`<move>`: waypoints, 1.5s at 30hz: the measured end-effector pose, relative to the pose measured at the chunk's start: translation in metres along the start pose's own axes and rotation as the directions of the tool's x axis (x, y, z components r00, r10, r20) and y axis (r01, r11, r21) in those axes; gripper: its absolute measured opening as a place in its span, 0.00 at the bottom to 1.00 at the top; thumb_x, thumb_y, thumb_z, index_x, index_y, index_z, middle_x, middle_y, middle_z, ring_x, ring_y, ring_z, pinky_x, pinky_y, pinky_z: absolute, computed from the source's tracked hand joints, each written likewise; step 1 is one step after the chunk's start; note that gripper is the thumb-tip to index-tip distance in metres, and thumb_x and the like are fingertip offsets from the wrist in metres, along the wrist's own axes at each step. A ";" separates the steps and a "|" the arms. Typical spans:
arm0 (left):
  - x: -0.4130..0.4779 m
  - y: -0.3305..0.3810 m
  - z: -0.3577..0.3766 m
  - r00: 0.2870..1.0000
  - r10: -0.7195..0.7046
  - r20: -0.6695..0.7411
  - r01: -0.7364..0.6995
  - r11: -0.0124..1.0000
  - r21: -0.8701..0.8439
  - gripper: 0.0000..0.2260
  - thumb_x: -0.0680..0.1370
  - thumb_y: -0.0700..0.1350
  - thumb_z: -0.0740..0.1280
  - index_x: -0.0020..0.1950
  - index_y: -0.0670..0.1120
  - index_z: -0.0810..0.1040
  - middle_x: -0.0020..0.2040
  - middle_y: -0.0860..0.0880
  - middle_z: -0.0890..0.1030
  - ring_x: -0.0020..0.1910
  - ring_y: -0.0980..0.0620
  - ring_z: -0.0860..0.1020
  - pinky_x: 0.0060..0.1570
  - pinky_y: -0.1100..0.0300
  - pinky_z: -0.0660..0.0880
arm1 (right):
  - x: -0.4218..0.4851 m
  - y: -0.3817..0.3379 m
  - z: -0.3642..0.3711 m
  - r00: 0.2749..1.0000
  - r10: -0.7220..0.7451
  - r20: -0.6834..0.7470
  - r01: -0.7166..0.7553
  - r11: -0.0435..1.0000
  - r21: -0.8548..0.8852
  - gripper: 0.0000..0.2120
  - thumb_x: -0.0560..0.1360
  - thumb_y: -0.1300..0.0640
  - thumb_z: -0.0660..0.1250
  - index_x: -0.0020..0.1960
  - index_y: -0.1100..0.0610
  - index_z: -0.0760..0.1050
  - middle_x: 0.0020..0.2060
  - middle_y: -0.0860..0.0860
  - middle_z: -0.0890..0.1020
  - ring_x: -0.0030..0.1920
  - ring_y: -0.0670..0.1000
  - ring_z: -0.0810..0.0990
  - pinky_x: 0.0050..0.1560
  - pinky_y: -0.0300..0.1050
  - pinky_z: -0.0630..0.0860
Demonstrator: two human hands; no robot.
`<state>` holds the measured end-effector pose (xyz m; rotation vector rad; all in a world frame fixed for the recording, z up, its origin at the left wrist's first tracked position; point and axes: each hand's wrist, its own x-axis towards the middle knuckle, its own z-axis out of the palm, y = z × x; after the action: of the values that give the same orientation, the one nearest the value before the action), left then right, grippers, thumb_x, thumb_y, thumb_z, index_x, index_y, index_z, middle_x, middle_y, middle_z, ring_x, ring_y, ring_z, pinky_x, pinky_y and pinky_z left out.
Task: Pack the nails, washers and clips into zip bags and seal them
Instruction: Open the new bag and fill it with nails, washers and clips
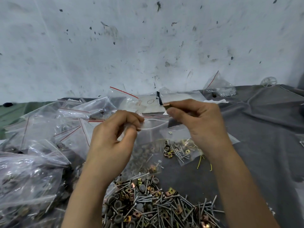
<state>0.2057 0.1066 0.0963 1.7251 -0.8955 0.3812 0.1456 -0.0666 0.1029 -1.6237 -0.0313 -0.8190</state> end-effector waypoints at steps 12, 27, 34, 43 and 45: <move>-0.002 0.002 0.004 0.998 0.030 0.062 -0.032 0.999 0.017 0.07 0.72 0.39 0.60 0.39 0.48 0.76 0.45 0.57 0.82 0.50 0.58 0.79 0.48 0.67 0.73 | -0.001 0.000 -0.018 0.982 0.190 -0.023 -0.187 0.933 -0.308 0.05 0.72 0.58 0.71 0.40 0.51 0.78 0.33 0.50 0.82 0.29 0.44 0.80 0.33 0.38 0.79; 0.000 -0.004 -0.002 1.000 -0.027 -0.002 0.027 0.998 0.054 0.08 0.71 0.41 0.60 0.37 0.51 0.76 0.45 0.59 0.82 0.44 0.62 0.79 0.36 0.75 0.68 | -0.027 0.066 0.038 0.390 0.848 0.360 -0.044 0.407 -0.912 0.13 0.69 0.64 0.74 0.51 0.66 0.76 0.53 0.62 0.81 0.50 0.61 0.81 0.52 0.55 0.80; -0.001 -0.003 -0.004 0.999 -0.033 -0.011 0.034 0.998 0.053 0.08 0.70 0.41 0.60 0.36 0.51 0.76 0.45 0.59 0.82 0.44 0.62 0.79 0.35 0.74 0.69 | -0.027 0.066 0.043 0.344 0.857 0.384 0.028 0.399 -0.917 0.13 0.70 0.67 0.71 0.36 0.58 0.67 0.43 0.58 0.79 0.47 0.60 0.81 0.50 0.53 0.80; -0.001 -0.002 -0.003 0.999 -0.037 -0.010 0.038 0.998 0.052 0.07 0.70 0.41 0.60 0.36 0.50 0.76 0.44 0.59 0.82 0.40 0.65 0.77 0.34 0.76 0.67 | -0.013 0.067 0.014 0.597 0.713 0.368 -0.116 0.530 -0.840 0.07 0.72 0.66 0.68 0.48 0.58 0.78 0.44 0.52 0.80 0.42 0.49 0.77 0.43 0.40 0.77; -0.001 -0.003 -0.003 0.999 -0.041 -0.006 0.042 0.998 0.046 0.07 0.70 0.41 0.60 0.36 0.50 0.76 0.44 0.59 0.82 0.42 0.65 0.78 0.37 0.75 0.68 | -0.007 0.064 0.000 0.664 0.658 0.356 -0.196 0.612 -0.766 0.09 0.71 0.67 0.68 0.45 0.54 0.77 0.42 0.49 0.81 0.41 0.46 0.79 0.42 0.38 0.78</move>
<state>0.2077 0.1100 0.0952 1.7811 -0.8515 0.3815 0.1693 -0.0787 0.0445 -2.4086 0.2554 0.2078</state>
